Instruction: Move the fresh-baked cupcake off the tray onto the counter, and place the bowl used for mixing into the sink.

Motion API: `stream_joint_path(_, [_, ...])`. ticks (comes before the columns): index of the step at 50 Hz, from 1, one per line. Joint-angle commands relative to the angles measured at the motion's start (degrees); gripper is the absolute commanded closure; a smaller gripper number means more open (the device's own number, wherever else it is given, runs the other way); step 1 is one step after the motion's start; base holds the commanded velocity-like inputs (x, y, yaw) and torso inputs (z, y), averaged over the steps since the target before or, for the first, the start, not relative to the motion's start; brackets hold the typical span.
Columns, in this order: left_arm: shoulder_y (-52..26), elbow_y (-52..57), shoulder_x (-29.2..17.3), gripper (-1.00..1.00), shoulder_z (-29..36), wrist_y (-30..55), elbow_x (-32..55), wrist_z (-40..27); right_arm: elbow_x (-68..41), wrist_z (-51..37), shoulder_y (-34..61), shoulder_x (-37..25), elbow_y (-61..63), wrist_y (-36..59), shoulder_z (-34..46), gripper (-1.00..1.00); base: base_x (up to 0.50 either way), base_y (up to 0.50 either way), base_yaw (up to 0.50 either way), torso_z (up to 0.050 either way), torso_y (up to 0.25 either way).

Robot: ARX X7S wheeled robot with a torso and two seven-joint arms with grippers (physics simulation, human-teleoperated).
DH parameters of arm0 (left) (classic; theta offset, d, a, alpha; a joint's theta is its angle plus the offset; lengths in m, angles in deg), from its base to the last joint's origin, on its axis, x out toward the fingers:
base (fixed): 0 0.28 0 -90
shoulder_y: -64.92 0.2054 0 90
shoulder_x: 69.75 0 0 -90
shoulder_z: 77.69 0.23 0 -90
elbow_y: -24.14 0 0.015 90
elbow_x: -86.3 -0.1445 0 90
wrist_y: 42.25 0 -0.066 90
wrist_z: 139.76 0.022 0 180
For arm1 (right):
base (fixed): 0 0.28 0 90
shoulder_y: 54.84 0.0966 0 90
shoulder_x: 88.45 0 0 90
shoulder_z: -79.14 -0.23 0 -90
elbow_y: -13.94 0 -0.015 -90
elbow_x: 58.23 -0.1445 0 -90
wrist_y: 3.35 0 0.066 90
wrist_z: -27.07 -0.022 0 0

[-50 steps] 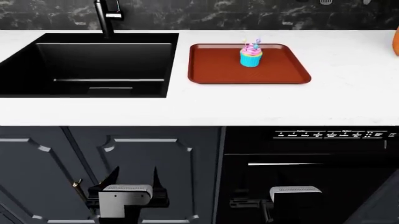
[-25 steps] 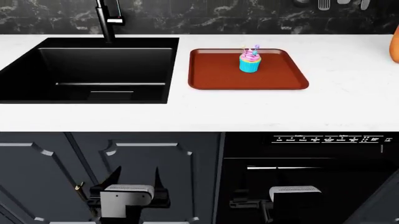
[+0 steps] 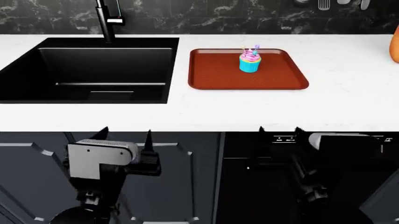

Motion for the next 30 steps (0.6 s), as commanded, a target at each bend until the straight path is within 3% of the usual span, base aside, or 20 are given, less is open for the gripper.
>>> stream_joint_path(1, [-22.6,21.0,-0.1,-1.0,-13.7,44.0,18.3,0.4,-33.6,-10.4,22.4,-5.2,18.4,43.8,-16.7,-1.0,0.0,0.0,0.0,0.0,0.0])
stream_joint_path(6, [-28.4,19.4,-0.5,-1.0,-16.6,49.3,20.4,-0.6,-34.0,-12.3,24.3,-5.8,15.6,41.9,-15.5,-1.0,0.0,0.0,0.0,0.0,0.0])
stream_joint_path(17, [-26.6,16.8,-2.4,-1.0,-11.8,44.2,19.2,-2.9,-29.9,-11.6,25.0,-8.7,13.3,37.6,-13.0,-1.0,0.08,0.0,0.0,0.0,0.0])
stream_joint_path(30, [-24.7,18.0,-3.3,-1.0,-12.1,42.8,19.7,-3.9,-28.1,-11.2,22.4,-10.6,14.0,34.6,-11.3,-1.0,0.23,-0.01,0.0,0.0,0.0])
